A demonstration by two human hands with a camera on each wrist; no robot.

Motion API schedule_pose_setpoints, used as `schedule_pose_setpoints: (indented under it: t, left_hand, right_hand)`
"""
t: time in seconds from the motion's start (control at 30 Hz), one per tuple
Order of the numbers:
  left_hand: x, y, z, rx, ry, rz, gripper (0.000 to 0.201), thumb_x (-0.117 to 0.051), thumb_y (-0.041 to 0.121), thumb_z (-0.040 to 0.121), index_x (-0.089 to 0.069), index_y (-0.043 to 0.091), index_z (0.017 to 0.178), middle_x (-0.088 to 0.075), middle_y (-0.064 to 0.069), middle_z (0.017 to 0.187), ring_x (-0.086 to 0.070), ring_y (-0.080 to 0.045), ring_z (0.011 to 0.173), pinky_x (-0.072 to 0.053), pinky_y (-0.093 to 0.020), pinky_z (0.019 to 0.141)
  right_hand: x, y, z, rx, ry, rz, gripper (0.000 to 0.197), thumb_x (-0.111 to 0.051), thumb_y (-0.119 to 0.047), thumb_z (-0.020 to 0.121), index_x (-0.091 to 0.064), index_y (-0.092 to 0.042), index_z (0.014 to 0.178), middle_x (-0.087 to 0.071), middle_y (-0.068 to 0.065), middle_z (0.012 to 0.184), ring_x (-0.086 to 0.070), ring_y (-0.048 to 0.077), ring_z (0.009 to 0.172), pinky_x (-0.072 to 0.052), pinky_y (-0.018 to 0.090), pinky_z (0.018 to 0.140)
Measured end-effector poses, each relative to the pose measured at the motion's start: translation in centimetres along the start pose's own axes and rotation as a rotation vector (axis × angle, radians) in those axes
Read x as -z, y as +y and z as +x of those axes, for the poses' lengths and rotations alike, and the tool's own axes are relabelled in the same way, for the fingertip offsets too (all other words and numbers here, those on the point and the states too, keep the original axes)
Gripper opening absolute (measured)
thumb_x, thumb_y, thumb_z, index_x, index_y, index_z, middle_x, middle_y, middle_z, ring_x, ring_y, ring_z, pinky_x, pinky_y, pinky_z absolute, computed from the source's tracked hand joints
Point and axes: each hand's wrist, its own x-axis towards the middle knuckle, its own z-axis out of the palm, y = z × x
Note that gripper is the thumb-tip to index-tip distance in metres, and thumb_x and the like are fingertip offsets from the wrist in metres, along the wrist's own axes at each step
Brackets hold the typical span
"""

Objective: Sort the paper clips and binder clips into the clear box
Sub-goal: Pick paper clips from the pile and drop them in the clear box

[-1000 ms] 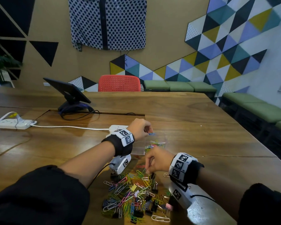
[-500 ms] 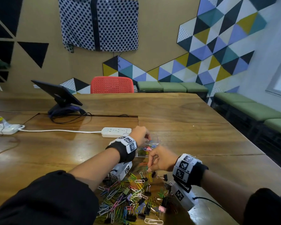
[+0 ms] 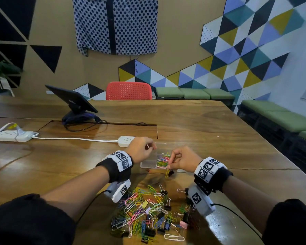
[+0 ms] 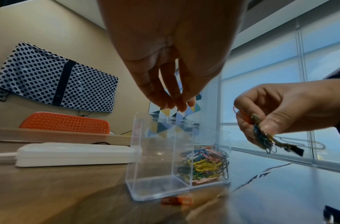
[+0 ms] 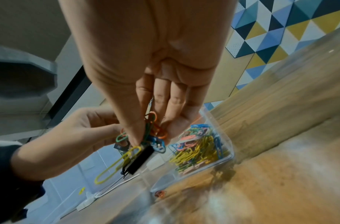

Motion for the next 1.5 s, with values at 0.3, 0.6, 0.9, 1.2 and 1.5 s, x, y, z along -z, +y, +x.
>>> schedule_pose_setpoints:
  t: [0.3,0.6,0.9,1.2,1.5]
  left_hand:
    - [-1.7,1.3,-3.2,0.025,-0.473,0.012,0.02,-0.065,0.027,0.084,-0.068,0.013,0.098,-0.069,-0.003,0.099,-0.063,-0.013,0.085,-0.051,-0.024,0.079]
    - [-2.5,1.3,-2.9,0.091,-0.41,-0.33,0.013,-0.063,0.02,0.087,-0.069,0.01,0.081,-0.068,0.011,0.066,-0.058,0.005,0.059,-0.046,-0.015,0.066]
    - [-2.9,0.7,-2.8,0.115,-0.367,-0.345,0.019,-0.064,0.024,0.087,-0.07,0.008,0.081,-0.062,0.015,0.055,-0.053,0.007,0.049,-0.041,-0.004,0.053]
    - [-2.0,-0.7,-2.9,0.201,-0.41,-0.254,0.015,-0.066,0.021,0.085,-0.067,0.019,0.071,-0.065,-0.002,0.071,-0.056,-0.01,0.062,-0.046,-0.023,0.065]
    - [-1.4,-2.0,-3.7,0.281,-0.66,0.255,0.029,-0.051,0.034,0.093,-0.061,0.011,0.106,-0.066,-0.012,0.106,-0.062,-0.026,0.096,-0.044,-0.03,0.078]
  right_hand:
    - [-0.7,-0.3,0.4,-0.021,0.1,0.082,0.02,-0.078,-0.004,0.071,-0.06,-0.013,0.065,-0.068,0.006,0.071,-0.063,0.003,0.056,-0.055,0.021,0.064]
    - [-1.2,-0.7,0.6,-0.036,0.151,0.172,0.017,-0.076,-0.002,0.073,-0.061,-0.008,0.069,-0.065,0.01,0.068,-0.06,0.002,0.048,-0.051,0.016,0.055]
    - [-1.7,-0.6,0.7,-0.027,0.16,0.15,0.019,-0.078,-0.002,0.07,-0.061,-0.01,0.067,-0.066,0.009,0.068,-0.061,0.005,0.052,-0.055,0.02,0.058]
    - [-0.4,-0.6,0.7,-0.057,0.154,0.085,0.015,-0.077,-0.007,0.072,-0.062,-0.011,0.07,-0.069,0.008,0.073,-0.064,0.011,0.059,-0.056,0.024,0.064]
    - [1.3,-1.7,2.8,0.071,0.291,-0.501,0.016,-0.069,-0.01,0.08,-0.062,-0.019,0.069,-0.065,-0.006,0.076,-0.053,0.005,0.067,-0.045,0.017,0.07]
